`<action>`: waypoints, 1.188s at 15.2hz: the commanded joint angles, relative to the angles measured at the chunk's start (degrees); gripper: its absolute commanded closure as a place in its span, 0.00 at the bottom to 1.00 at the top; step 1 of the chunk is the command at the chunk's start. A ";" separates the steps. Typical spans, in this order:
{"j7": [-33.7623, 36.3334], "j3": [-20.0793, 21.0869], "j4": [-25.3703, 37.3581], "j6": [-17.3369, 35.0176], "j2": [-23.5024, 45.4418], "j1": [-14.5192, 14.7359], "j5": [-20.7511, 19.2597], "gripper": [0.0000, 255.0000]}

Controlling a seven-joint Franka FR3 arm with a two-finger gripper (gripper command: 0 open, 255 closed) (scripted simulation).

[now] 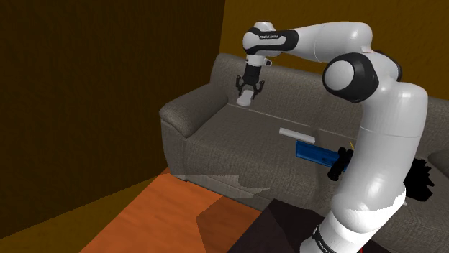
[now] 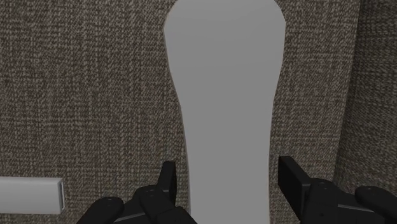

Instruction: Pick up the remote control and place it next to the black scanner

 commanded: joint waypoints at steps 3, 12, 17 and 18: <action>-0.20 -0.13 -1.33 -0.94 -2.27 -0.08 -0.19 1.00; -3.17 -1.79 -26.66 3.84 -22.92 -1.63 -2.47 1.00; -5.03 -2.96 -37.18 3.89 -33.48 -3.06 -4.19 1.00; -5.44 -3.22 -39.06 3.71 -35.56 -3.40 -4.57 1.00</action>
